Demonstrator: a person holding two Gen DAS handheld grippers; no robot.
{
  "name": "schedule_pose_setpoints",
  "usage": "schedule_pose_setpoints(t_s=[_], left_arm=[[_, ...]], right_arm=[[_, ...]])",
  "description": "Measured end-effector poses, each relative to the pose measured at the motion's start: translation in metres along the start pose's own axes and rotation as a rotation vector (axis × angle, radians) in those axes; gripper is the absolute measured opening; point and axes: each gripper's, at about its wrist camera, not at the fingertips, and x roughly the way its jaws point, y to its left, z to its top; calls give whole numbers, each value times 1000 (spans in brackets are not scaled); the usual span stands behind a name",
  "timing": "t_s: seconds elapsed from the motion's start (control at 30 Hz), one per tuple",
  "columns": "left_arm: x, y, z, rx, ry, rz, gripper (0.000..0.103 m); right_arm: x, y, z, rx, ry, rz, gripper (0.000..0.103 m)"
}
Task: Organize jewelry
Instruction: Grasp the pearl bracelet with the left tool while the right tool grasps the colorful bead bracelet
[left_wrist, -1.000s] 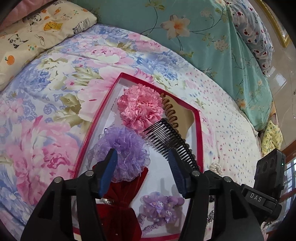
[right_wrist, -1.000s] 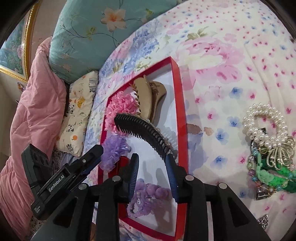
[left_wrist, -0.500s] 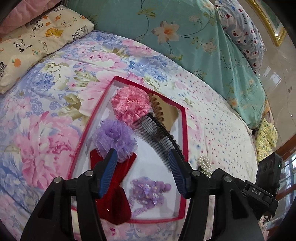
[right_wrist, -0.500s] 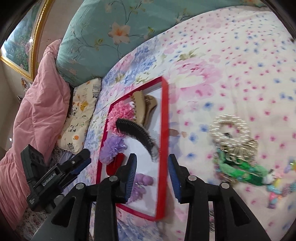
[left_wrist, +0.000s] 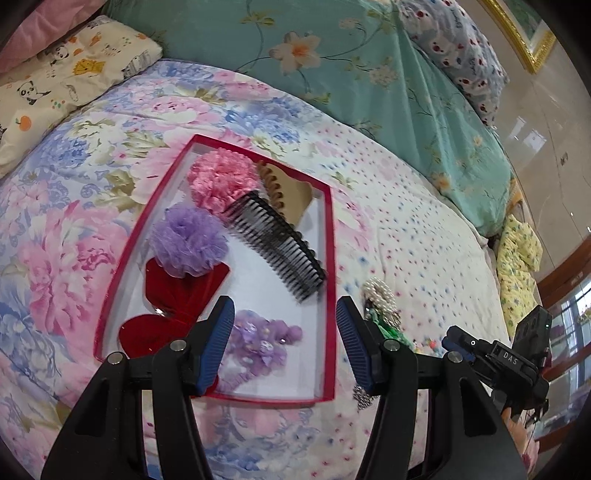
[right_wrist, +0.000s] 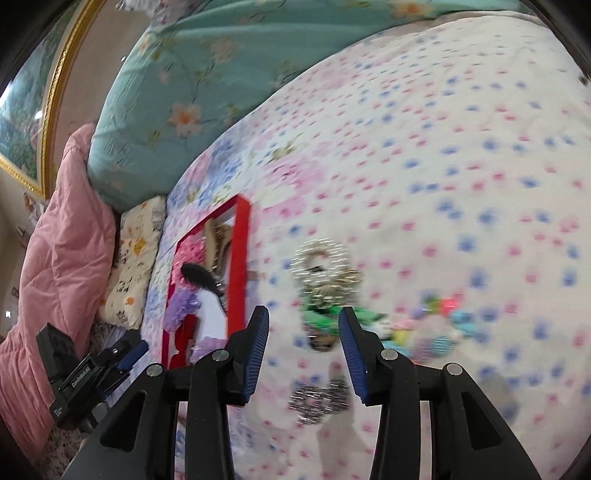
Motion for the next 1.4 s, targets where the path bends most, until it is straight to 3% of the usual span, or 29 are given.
schedule_pose_setpoints(t_s=[0.37, 0.77, 1.03, 1.23, 1.33, 1.4], left_arm=[[-1, -34, -25, 70, 51, -40, 56], [26, -84, -61, 181, 157, -85, 56], [59, -107, -42, 205, 180, -69, 56], [106, -125, -21, 212, 217, -45, 56], [132, -129, -13, 199, 243, -34, 56], [147, -131, -8, 199, 254, -27, 56]], right_arm=[[-37, -47, -16, 15, -48, -108, 45], [-38, -46, -27, -101, -59, -201, 45], [-7, -33, -23, -247, -22, -311, 46], [11, -26, -23, -335, -13, -382, 45], [16, -23, -24, -377, -15, -414, 39], [18, -22, -25, -394, -18, -420, 28]])
